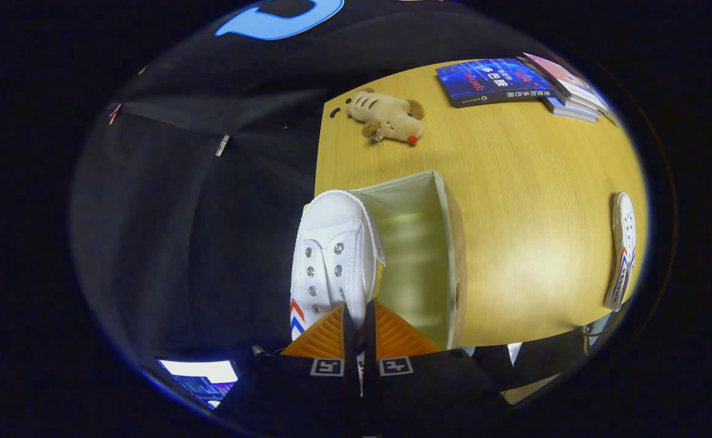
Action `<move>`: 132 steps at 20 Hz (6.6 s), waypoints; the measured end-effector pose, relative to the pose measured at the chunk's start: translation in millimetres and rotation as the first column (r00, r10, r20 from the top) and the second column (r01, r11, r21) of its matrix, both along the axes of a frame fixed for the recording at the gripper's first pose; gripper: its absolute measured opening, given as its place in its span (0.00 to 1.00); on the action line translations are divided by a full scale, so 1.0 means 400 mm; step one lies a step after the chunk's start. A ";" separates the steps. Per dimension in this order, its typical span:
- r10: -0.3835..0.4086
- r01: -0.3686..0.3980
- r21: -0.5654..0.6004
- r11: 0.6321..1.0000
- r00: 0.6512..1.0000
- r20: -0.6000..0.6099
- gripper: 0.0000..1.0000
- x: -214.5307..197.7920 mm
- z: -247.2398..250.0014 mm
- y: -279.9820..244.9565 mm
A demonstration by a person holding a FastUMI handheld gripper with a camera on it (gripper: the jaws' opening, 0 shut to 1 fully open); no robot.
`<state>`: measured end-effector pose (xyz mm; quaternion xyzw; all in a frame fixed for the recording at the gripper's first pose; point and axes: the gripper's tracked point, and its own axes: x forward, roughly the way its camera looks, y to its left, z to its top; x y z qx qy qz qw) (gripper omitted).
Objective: Open the storage box then place both shoes into the box .Put the left shoe in first, then the right shoe, with the right side of both shoes facing outward in a uniform manner.
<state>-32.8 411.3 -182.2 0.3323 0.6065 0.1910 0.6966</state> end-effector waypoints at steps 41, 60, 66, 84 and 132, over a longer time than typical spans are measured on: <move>0.051 -0.072 0.095 0.993 0.977 0.207 0.95 0.019 0.014 -0.036; -0.247 0.285 -0.331 0.899 0.957 0.152 0.95 -0.120 -0.365 -1.040; -0.169 0.165 -0.416 0.894 0.985 0.027 0.93 -0.156 -0.563 -1.079; -0.242 0.208 -0.356 0.911 0.969 -0.053 0.12 -0.154 -0.592 -1.062; 0.059 -0.054 -0.067 0.996 0.995 0.078 0.99 0.016 -0.030 -0.080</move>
